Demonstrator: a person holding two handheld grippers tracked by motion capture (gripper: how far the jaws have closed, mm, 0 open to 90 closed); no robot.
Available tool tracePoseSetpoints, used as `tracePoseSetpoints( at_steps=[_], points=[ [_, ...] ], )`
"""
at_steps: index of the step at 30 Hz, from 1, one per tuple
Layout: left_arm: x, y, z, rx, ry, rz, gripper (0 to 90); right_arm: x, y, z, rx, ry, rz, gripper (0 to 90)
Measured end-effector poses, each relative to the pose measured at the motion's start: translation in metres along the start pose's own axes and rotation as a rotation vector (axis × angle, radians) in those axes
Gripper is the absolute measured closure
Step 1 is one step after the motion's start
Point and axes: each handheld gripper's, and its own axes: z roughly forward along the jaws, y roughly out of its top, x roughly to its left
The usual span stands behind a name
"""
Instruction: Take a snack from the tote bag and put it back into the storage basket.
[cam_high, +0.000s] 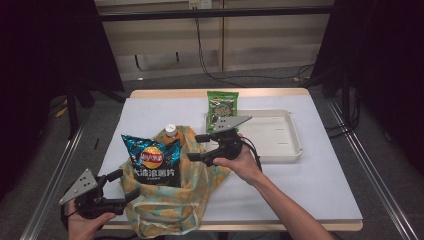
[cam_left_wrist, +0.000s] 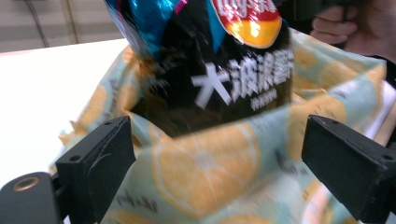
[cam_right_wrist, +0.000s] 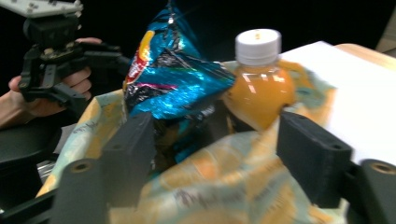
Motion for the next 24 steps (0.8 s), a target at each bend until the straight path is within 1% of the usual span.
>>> tracePoseSetpoints(
  at_steps=[1,2,3,4,5,6,7,8,9,10,11,12,13,14,15,16,17,18,19,20,21,24],
  points=[
    [0.0,0.002,0.002,0.006,0.012,0.004,9.3,0.001,0.001,0.004,0.007,0.01,-0.004,23.2],
    [0.001,0.005,0.006,0.013,0.01,0.011,9.5,0.001,0.002,0.007,0.008,0.015,-0.008,21.1],
    [0.001,0.007,0.008,0.009,0.008,-0.002,9.5,0.001,0.003,0.012,0.004,0.03,-0.009,19.6],
    [0.002,0.009,0.01,0.011,0.008,0.001,9.5,0.001,0.004,0.015,0.006,0.03,-0.004,18.2],
    [0.003,0.011,0.011,0.001,-0.002,-0.008,10.0,0.001,0.005,0.019,0.006,0.035,0.001,16.0],
    [0.004,0.013,0.013,-0.005,-0.009,-0.009,10.9,0.001,0.006,0.023,0.009,0.047,0.003,14.8],
    [0.005,0.015,0.013,-0.003,-0.002,-0.014,12.9,0.0,0.007,0.027,0.019,0.052,0.006,14.1],
    [0.007,0.016,0.014,-0.002,-0.016,-0.025,15.4,0.0,0.008,0.031,0.023,0.061,0.008,13.5],
    [0.008,0.018,0.015,0.002,-0.022,-0.034,18.5,-0.001,0.008,0.034,0.023,0.07,0.017,12.9],
    [0.009,0.02,0.015,0.005,-0.019,-0.029,22.8,-0.001,0.009,0.037,0.026,0.082,0.022,12.5],
    [0.009,0.021,0.016,0.001,-0.02,-0.04,26.8,-0.001,0.01,0.04,0.034,0.085,0.02,12.0],
    [0.01,0.021,0.018,0.002,-0.016,-0.038,29.7,0.0,0.01,0.043,0.035,0.086,0.015,12.0],
    [0.01,0.02,0.019,-0.002,-0.023,-0.039,33.4,0.0,0.011,0.046,0.029,0.1,0.021,12.1],
    [0.01,0.018,0.022,0.007,-0.015,-0.039,34.3,0.001,0.012,0.048,0.027,0.104,0.021,12.2],
    [0.01,0.015,0.025,0.012,-0.021,-0.036,35.8,0.002,0.012,0.05,0.023,0.112,0.019,12.7],
    [0.009,0.011,0.027,0.021,-0.028,-0.038,35.8,0.002,0.013,0.052,0.024,0.125,0.021,13.5],
    [0.009,0.01,0.027,0.028,-0.024,-0.037,36.2,0.003,0.013,0.057,0.032,0.14,0.014,14.6],
    [0.009,0.009,0.027,0.025,-0.019,-0.037,36.5,0.004,0.013,0.059,0.038,0.15,0.011,14.6],
    [0.008,0.008,0.027,0.028,-0.027,-0.034,36.8,0.005,0.013,0.061,0.046,0.151,0.006,14.9],
    [0.007,0.007,0.028,0.041,-0.025,-0.021,37.0,0.007,0.013,0.063,0.052,0.153,0.0,15.4],
    [0.005,0.006,0.028,0.047,-0.021,-0.019,37.0,0.008,0.013,0.065,0.049,0.158,0.003,19.0],
    [0.005,0.004,0.028,0.05,-0.027,-0.008,37.1,0.009,0.015,0.065,0.036,0.166,0.014,23.8]
  ],
)
